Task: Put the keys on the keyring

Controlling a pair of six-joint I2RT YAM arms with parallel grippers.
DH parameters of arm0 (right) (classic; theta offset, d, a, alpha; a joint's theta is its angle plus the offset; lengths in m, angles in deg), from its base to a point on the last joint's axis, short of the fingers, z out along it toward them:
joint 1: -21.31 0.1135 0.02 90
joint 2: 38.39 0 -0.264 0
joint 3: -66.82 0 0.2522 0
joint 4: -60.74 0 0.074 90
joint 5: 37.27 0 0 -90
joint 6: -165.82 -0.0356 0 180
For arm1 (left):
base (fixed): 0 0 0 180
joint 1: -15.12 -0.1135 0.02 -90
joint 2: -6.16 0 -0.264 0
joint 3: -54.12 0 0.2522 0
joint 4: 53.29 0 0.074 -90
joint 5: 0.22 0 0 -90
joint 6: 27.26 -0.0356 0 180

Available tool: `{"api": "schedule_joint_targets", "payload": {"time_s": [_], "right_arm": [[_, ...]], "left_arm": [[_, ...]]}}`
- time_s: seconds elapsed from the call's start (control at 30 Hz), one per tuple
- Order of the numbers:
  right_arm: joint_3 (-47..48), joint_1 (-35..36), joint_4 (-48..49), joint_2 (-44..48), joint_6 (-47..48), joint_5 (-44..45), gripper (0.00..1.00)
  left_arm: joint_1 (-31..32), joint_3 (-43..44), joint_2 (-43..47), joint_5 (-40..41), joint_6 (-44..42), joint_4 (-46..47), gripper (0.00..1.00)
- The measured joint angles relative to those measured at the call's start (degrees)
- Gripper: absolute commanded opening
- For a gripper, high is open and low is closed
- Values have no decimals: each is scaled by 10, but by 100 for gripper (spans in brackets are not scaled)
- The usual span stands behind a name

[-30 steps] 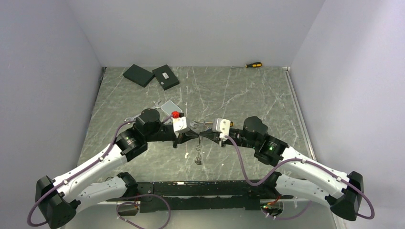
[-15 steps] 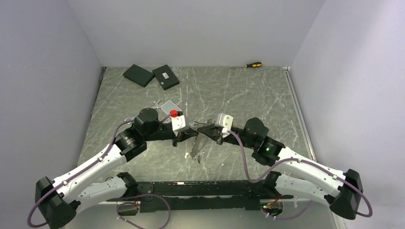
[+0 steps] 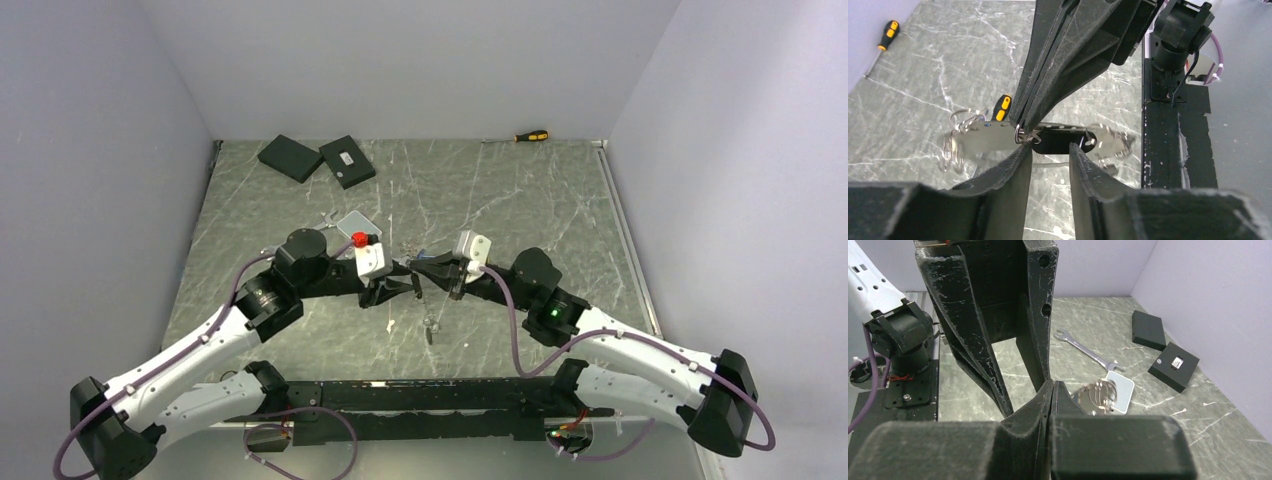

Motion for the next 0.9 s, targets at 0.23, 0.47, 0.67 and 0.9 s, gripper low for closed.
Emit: {"api": "schedule_joint_targets", "payload": {"time_s": [0.23, 0.47, 0.67, 0.9], "right_arm": [[-2, 0, 1, 19, 3, -20, 0], [-6, 0, 8, 27, 2, -37, 0], [-7, 0, 9, 25, 1, -50, 0], [-7, 0, 12, 18, -2, -63, 0]], "left_arm": [[2, -10, 33, 1, 3, 0, 40], [2, -17, 38, -2, 12, 7, 41], [-1, -30, 47, -5, 25, 31, 42], [-5, -35, 60, -6, 35, 48, 35]]}}
